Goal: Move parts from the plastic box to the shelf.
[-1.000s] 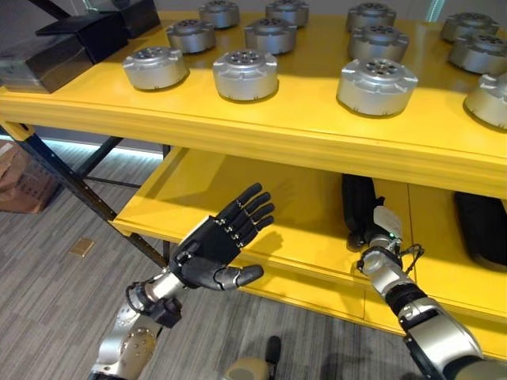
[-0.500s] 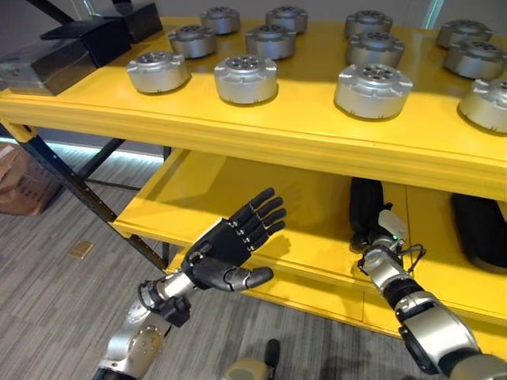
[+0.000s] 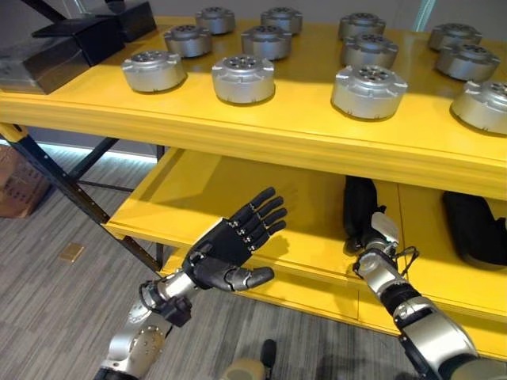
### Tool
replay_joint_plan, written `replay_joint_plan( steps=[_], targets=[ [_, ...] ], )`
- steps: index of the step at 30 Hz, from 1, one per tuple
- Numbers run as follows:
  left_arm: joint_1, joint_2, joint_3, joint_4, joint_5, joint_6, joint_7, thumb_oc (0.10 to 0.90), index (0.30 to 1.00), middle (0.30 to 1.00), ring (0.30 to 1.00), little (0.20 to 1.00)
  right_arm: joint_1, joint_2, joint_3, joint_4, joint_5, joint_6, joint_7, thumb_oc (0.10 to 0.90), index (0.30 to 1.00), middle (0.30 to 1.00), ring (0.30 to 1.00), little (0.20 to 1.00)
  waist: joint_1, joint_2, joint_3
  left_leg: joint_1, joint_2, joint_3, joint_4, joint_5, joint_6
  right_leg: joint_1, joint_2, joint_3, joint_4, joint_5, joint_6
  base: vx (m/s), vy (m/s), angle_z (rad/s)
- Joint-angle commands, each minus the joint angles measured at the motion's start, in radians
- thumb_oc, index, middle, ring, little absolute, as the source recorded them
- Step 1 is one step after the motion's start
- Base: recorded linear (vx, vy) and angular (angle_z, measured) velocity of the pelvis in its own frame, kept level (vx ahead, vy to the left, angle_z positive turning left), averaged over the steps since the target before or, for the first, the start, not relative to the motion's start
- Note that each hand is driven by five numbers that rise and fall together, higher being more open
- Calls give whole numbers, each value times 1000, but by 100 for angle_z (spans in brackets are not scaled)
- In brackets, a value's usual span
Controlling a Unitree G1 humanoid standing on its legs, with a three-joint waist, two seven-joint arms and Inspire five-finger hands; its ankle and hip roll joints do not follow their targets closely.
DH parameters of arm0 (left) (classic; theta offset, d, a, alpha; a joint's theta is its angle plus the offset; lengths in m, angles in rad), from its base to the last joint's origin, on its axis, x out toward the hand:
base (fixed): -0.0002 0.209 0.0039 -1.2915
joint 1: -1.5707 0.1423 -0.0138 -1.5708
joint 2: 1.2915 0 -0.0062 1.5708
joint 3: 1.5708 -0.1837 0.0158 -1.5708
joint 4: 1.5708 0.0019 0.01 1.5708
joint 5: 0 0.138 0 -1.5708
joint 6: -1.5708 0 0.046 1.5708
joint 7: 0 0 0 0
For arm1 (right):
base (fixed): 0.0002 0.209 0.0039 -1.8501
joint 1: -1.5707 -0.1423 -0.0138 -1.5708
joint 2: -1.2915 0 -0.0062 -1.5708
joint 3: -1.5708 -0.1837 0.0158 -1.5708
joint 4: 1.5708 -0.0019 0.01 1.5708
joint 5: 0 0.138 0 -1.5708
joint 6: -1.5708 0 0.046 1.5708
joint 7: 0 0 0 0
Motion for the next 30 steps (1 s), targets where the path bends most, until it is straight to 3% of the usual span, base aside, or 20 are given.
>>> replay_joint_plan(
  steps=[1, 6, 7, 8, 21, 30],
  targets=[
    [-83, -52, 36, -74, -20, -68, -44, 900, 1000, 1000, 1000, 1000, -6, -1, 39, -19, 8, 16, 17, 400, 300, 300, 300, 300, -2, 9, -3, 67, 32, 17, 33, -172, -25, -129, -17, -3, 52, 83, -10, -22, 0, -8],
    [-84, -52, 39, -69, -12, -86, -38, 900, 1000, 1000, 1000, 1000, 26, 13, 32, -65, 45, -12, -63, 400, 300, 300, 300, 300, -12, 12, 9, 58, 33, 24, 38, -171, -23, -141, -14, 2, 68, 76, -13, -16, 2, -4],
    [-87, -52, 39, -69, -14, -86, -37, 900, 1000, 1000, 1000, 1000, 24, 15, 27, -64, 47, -13, -76, 457, 380, 380, 380, 380, -13, 12, 10, 57, 33, 24, 38, -171, -23, -141, -15, 2, 67, 77, -13, -7, 16, -5],
    [-95, -54, 37, -70, -16, -89, -39, 900, 1000, 1000, 1000, 1000, 12, 14, 5, -56, 73, -36, -98, 900, 1000, 1000, 1000, 1000, -15, 16, 9, 56, 32, 25, 38, -171, -23, -143, -16, 5, 62, 80, -13, -5, 16, -5],
    [-89, -42, 51, -81, -27, -86, -33, 900, 1000, 1000, 1000, 1000, 7, -44, -37, -118, 81, 7, -27, 900, 1000, 1000, 1000, 1000, -28, 11, 15, 53, 33, 39, 51, -178, -24, -146, -19, 12, 65, 81, -13, 3, 8, -3],
    [-78, -43, 71, -99, -20, -86, -31, 900, 1000, 1000, 1000, 1000, 20, -94, -41, -266, -111, 32, 18, 900, 1000, 1000, 1000, 1000, -48, 2, 23, 49, 36, 51, 59, -181, -24, -158, -14, 30, 76, 76, -14, 0, 0, 0]
  ],
)
